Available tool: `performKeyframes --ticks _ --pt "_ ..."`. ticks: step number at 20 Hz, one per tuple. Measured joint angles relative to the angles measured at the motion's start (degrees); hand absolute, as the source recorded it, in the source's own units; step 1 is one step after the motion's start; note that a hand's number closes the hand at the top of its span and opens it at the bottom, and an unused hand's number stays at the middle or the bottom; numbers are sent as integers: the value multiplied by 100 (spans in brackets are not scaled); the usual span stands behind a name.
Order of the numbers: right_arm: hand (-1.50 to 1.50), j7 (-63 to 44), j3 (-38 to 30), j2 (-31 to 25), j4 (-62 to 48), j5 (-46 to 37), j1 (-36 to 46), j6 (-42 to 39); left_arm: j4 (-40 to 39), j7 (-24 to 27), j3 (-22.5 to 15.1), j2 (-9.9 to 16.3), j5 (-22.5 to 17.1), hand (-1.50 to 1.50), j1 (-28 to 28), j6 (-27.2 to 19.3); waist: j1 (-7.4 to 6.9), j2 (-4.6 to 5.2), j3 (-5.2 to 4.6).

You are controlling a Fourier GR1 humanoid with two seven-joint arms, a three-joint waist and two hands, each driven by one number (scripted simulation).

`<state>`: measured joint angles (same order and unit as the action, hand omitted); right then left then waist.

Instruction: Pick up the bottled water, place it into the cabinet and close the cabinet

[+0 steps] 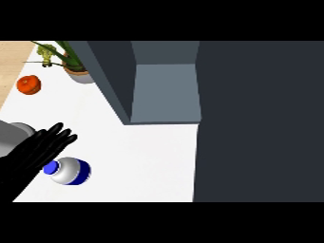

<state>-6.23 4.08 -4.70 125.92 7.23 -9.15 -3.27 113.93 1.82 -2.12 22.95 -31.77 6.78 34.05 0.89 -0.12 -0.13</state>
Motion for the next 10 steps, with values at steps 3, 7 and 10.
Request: performKeyframes --ticks 3,7,10 --pt "-150 -298 128 6 412 155 -384 -25 -264 20 377 638 -878 -150 287 816 -24 -9 2" --pt "-150 -591 297 -46 1137 277 -1026 -104 -648 26 928 1398 -1763 -150 582 1618 -39 -13 8" --pt "-150 -587 365 -76 1298 284 -1374 -204 -983 -1 1242 1739 -2106 -150 672 2001 -38 -11 10"
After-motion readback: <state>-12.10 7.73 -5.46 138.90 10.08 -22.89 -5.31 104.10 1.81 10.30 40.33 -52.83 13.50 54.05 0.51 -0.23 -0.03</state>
